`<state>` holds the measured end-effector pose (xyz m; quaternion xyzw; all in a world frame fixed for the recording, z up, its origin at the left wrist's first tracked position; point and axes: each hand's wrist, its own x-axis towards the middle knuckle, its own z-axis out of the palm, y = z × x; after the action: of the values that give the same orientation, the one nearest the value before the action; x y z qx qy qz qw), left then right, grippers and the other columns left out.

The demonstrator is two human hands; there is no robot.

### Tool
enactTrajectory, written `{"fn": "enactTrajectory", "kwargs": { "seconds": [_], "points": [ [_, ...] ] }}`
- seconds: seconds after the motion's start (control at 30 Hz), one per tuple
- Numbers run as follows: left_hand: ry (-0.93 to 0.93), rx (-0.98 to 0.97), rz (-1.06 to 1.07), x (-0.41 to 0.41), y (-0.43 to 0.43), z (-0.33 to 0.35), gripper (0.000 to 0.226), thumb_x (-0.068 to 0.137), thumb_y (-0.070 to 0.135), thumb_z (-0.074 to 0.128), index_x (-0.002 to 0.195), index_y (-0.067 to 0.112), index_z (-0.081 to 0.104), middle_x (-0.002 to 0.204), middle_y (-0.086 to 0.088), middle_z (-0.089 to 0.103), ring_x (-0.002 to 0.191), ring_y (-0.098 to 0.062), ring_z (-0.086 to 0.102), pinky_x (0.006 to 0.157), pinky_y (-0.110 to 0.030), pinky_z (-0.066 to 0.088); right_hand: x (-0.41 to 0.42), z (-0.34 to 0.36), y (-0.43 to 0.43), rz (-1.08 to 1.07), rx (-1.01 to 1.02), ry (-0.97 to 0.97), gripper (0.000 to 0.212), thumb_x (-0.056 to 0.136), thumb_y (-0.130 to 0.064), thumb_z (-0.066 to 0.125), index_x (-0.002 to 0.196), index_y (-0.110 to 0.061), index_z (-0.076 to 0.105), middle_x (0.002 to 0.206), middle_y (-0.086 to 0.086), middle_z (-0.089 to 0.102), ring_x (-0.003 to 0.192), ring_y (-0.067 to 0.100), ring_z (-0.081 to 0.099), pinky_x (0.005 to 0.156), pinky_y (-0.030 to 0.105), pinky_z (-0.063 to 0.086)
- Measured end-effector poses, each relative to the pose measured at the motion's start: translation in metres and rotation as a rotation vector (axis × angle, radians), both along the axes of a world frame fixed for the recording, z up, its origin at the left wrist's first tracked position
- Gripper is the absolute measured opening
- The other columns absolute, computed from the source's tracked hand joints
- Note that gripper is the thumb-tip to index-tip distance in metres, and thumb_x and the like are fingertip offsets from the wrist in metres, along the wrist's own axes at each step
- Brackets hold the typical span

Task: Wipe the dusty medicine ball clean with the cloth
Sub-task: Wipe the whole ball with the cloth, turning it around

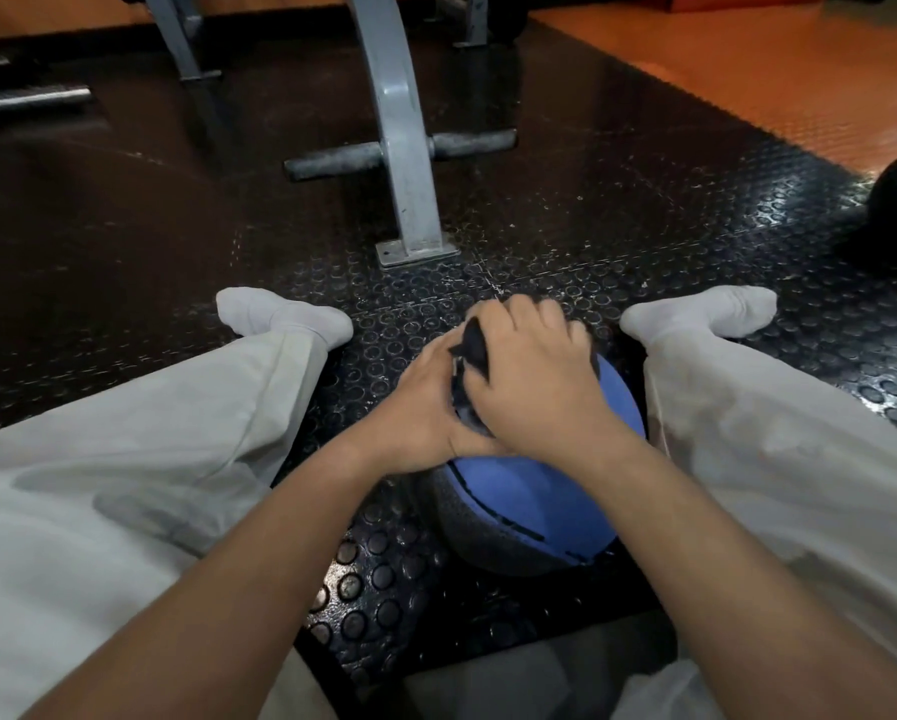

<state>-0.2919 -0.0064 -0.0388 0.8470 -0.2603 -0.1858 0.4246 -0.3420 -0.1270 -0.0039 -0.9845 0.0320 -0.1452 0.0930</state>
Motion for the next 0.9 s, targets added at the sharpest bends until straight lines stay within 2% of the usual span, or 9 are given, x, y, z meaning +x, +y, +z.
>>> {"fn": "enactTrajectory", "kwargs": {
  "seconds": [0.07,0.13,0.23,0.33,0.4,0.5,0.67,0.77,0.9],
  "points": [
    [0.038,-0.023,0.043,-0.002,0.007,-0.002,0.090,0.045,0.061,0.086,0.123,0.053,0.040,0.135,0.007,0.048,0.129,-0.013,0.047,0.110,-0.043,0.040,0.002,0.001,0.000,0.099,0.053,0.020,0.039,0.091,-0.034,0.048,0.127,-0.023,0.042,0.123,0.001,0.045,0.115,0.024,0.035,0.092,0.038,0.024],
    [0.048,0.018,0.077,-0.006,0.012,-0.003,0.118,0.040,0.065,0.083,0.141,0.037,0.030,0.144,0.011,0.038,0.133,-0.005,0.039,0.113,-0.028,0.032,0.013,0.001,-0.016,0.062,0.202,0.099,0.036,0.090,-0.033,0.051,0.125,-0.024,0.045,0.123,0.001,0.047,0.117,0.025,0.035,0.096,0.038,0.025],
    [0.058,0.037,0.061,-0.012,0.011,-0.002,0.132,0.052,0.052,0.090,0.154,0.022,0.012,0.154,0.008,0.023,0.141,-0.008,0.026,0.116,-0.027,0.022,0.032,-0.010,-0.059,-0.110,0.604,0.170,0.029,0.084,-0.032,0.057,0.111,-0.023,0.056,0.114,0.005,0.062,0.114,0.029,0.050,0.099,0.042,0.038],
    [0.030,0.058,0.031,-0.017,0.003,0.001,0.123,0.062,0.049,0.085,0.154,0.023,0.008,0.157,0.010,0.014,0.144,-0.011,0.018,0.118,-0.030,0.018,0.037,-0.020,-0.088,-0.228,0.960,0.249,0.014,0.087,-0.022,0.053,0.098,-0.014,0.056,0.056,-0.006,0.064,0.057,0.004,0.063,0.056,0.026,0.047],
    [-0.005,0.065,0.022,-0.018,-0.001,-0.001,0.123,0.063,0.049,0.085,0.154,0.023,0.007,0.158,0.010,0.012,0.145,-0.011,0.015,0.117,-0.028,0.016,0.038,-0.023,-0.092,-0.264,0.914,0.235,0.010,0.091,-0.021,0.050,0.097,-0.013,0.053,0.053,-0.004,0.061,0.056,0.006,0.061,0.054,0.021,0.046],
    [-0.021,0.063,0.014,-0.017,-0.005,0.001,0.125,0.061,0.052,0.084,0.154,0.020,0.007,0.158,0.007,0.012,0.145,-0.012,0.015,0.119,-0.030,0.016,0.037,-0.012,-0.070,-0.245,0.555,0.192,0.019,0.088,-0.028,0.053,0.106,-0.022,0.051,0.111,0.010,0.060,0.114,0.031,0.046,0.097,0.039,0.039],
    [-0.012,0.034,0.073,-0.012,-0.001,-0.001,0.107,0.056,0.048,0.091,0.140,0.023,0.030,0.127,0.017,0.040,0.127,-0.008,0.040,0.110,-0.031,0.035,0.028,0.004,-0.008,0.093,0.056,0.129,0.035,0.088,-0.031,0.051,0.121,-0.021,0.044,0.123,0.006,0.048,0.116,0.029,0.035,0.097,0.043,0.027],
    [0.038,0.023,0.067,-0.010,0.006,-0.002,0.122,0.049,0.059,0.087,0.147,0.024,0.024,0.133,0.017,0.036,0.129,-0.005,0.037,0.112,-0.032,0.033,0.037,0.005,-0.014,0.153,0.191,0.185,0.022,0.087,-0.029,0.052,0.107,-0.025,0.045,0.107,0.001,0.050,0.111,0.026,0.039,0.096,0.043,0.029],
    [0.021,0.030,0.052,-0.013,0.004,-0.003,0.121,0.061,0.046,0.087,0.153,0.023,0.012,0.143,0.014,0.022,0.138,-0.006,0.022,0.111,-0.022,0.019,0.061,0.001,-0.053,-0.081,0.565,0.265,0.015,0.085,-0.023,0.058,0.099,-0.024,0.050,0.109,0.008,0.063,0.098,0.026,0.055,0.084,0.032,0.041]
  ]
}}
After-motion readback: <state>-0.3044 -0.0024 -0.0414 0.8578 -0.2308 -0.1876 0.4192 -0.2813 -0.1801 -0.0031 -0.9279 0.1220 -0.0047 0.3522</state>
